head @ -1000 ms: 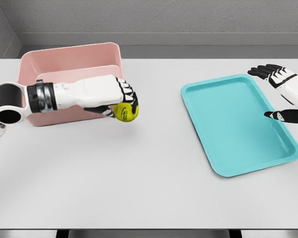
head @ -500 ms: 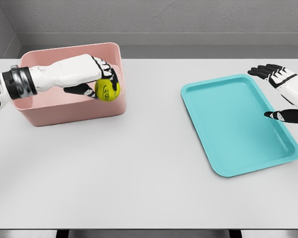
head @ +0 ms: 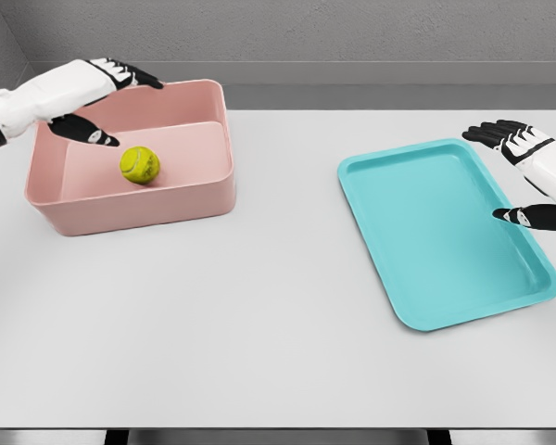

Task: Put the tennis from the blue tray into the pink basket with both arms

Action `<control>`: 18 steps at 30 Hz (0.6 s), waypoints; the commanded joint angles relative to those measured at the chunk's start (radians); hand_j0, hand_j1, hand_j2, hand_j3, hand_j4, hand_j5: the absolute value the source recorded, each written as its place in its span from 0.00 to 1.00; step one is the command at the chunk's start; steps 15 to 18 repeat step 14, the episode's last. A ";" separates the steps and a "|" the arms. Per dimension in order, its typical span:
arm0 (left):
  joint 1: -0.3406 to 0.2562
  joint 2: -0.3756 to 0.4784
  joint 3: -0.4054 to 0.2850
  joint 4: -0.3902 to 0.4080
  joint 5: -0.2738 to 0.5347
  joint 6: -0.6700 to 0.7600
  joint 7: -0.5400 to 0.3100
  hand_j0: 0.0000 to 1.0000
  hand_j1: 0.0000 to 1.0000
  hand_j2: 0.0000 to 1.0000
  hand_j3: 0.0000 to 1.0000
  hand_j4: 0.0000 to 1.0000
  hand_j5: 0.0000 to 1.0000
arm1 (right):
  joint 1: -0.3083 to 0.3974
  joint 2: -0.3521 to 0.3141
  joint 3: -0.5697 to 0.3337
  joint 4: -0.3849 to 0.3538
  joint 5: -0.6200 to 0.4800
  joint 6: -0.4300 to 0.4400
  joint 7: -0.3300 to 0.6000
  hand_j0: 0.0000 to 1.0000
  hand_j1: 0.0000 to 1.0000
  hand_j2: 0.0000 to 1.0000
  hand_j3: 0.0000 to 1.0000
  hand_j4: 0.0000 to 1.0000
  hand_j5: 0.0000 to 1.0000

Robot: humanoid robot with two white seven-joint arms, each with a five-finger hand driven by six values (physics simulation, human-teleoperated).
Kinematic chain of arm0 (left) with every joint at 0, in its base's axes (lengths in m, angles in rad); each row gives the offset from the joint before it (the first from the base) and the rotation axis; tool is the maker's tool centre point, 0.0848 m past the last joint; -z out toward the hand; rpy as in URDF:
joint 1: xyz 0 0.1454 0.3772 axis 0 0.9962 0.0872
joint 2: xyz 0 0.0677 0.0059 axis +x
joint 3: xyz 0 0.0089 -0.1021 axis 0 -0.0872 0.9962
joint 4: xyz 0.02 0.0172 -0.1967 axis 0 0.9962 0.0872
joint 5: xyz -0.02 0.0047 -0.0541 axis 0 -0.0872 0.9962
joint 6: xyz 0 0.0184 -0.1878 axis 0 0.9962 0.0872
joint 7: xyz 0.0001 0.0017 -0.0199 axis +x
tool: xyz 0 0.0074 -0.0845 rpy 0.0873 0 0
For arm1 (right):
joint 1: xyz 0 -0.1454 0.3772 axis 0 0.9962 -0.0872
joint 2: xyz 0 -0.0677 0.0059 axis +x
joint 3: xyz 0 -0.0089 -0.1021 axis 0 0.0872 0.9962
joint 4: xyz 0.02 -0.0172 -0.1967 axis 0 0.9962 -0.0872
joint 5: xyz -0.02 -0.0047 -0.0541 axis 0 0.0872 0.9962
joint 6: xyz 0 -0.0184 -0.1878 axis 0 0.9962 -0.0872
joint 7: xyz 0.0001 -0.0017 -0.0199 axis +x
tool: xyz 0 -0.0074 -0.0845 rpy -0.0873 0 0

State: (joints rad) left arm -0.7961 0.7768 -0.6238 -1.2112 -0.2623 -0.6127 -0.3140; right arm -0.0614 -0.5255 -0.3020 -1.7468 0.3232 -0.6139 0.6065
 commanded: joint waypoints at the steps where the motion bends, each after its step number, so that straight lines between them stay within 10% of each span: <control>1: 0.003 0.039 0.004 -0.021 0.021 0.002 0.001 1.00 1.00 1.00 1.00 1.00 1.00 | 0.000 -0.001 0.000 0.000 -0.007 0.003 -0.001 1.00 1.00 1.00 1.00 1.00 1.00; 18: 0.057 0.160 0.009 -0.047 0.072 0.002 -0.008 1.00 1.00 1.00 1.00 1.00 1.00 | 0.002 -0.001 0.000 0.003 -0.007 0.003 -0.001 1.00 1.00 1.00 1.00 1.00 1.00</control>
